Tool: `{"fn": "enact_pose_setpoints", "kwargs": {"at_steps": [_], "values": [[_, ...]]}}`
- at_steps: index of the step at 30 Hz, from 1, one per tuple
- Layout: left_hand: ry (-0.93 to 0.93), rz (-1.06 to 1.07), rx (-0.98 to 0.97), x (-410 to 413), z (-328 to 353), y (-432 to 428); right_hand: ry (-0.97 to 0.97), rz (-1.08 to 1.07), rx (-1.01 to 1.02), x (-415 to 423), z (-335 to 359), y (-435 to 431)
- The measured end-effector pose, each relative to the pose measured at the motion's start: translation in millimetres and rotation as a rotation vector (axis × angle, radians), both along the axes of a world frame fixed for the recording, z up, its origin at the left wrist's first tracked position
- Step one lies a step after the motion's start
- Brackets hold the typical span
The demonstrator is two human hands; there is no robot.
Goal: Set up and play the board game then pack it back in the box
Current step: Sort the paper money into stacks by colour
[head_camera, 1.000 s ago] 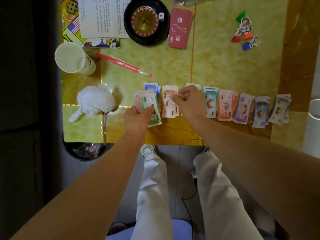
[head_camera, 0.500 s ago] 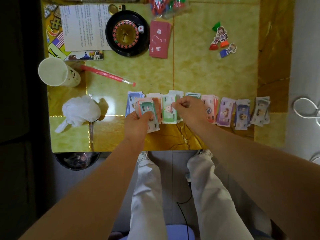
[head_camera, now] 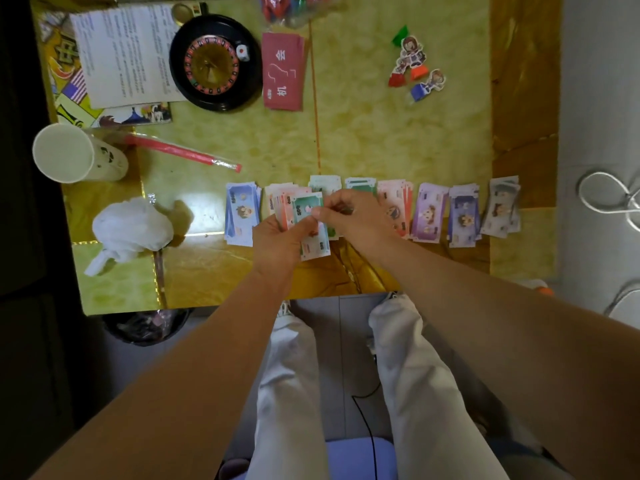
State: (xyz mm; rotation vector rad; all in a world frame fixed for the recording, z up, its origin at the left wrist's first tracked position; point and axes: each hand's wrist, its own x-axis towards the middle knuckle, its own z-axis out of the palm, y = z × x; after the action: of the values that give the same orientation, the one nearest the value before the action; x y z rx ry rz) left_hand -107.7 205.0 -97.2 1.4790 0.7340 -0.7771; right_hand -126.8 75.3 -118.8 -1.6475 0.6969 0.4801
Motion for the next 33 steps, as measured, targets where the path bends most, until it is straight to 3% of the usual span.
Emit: {"fn": "enact_pose_setpoints", "kwargs": {"at_steps": [13, 22, 29, 33], "values": [[0.009, -0.075, 0.104, -9.5, -4.4, -32.3, 0.140, -0.196, -0.215, -15.1, -12.9, -64.7], [0.017, -0.057, 0.085, -16.1, -8.5, -43.3, 0.010, -0.234, -0.248, -14.4, -19.0, -56.9], [0.039, -0.108, 0.021, -18.2, 0.9, -62.4, 0.026, -0.018, 0.006, -29.1, -0.3, -68.3], [0.087, -0.098, 0.030, -16.6, 4.8, -73.9, 0.060, -0.065, -0.045, -33.0, 0.5, -81.3]]}}
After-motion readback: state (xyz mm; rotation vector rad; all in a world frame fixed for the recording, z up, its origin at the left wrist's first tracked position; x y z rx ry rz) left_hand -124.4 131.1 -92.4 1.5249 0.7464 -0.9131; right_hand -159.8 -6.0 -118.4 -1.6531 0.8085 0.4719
